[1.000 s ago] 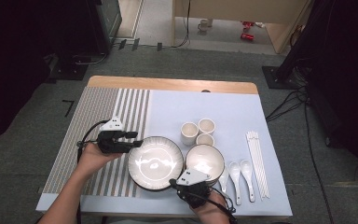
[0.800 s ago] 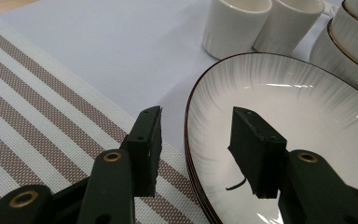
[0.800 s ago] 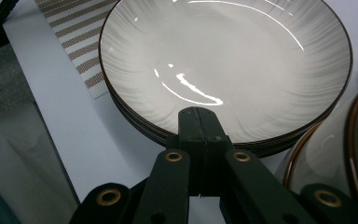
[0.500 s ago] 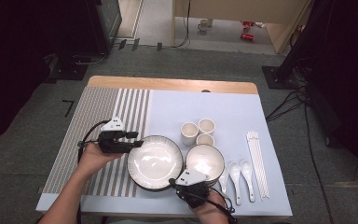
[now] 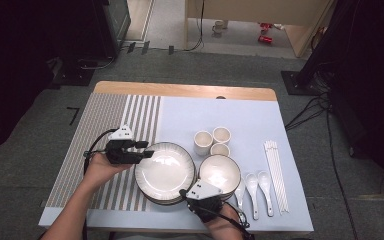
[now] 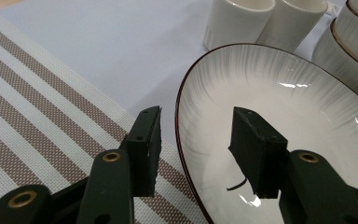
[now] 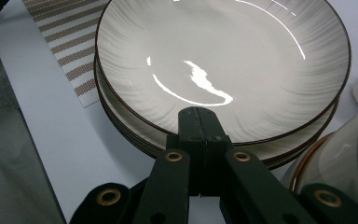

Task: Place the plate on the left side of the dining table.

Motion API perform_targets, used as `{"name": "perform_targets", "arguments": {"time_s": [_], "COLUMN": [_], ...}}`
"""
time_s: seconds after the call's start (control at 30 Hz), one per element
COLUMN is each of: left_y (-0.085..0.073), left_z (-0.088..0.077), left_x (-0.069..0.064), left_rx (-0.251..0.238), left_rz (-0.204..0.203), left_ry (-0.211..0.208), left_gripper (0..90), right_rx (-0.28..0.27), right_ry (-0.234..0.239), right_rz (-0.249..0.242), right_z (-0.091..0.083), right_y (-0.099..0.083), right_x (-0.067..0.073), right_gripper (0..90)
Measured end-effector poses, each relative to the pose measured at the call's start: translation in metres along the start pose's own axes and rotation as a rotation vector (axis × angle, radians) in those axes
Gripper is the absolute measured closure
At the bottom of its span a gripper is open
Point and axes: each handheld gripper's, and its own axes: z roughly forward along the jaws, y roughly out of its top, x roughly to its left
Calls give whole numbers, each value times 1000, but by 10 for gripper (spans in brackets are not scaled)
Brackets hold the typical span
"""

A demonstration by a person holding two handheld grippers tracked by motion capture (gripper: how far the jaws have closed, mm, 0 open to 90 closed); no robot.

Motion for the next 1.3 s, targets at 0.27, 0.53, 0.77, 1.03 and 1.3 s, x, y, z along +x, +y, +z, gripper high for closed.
{"name": "perform_targets", "arguments": {"time_s": [0.27, 0.53, 0.77, 1.03, 1.3], "left_y": [-1, -2, -2, -2, -2], "left_z": [-1, 1, 7, 11, 14], "left_x": [6, 8, 7, 7, 6], "left_rx": [7, 21, 52, 59, 68], "left_rz": [-24, -53, -67, -94, -99], "left_ry": [7, 1, -3, -18, -30], "left_gripper": [526, 474, 402, 393, 400], "right_rx": [-11, -36, -66, -76, -77], "right_ry": [-3, -2, 6, -11, -23], "right_rz": [-11, -1, 2, 5, 25], "right_z": [8, 12, 15, 16, 22], "right_y": [-5, -5, -6, -6, -6], "right_x": [6, 10, 12, 15, 16], "right_gripper": [803, 681, 598, 587, 572]}}
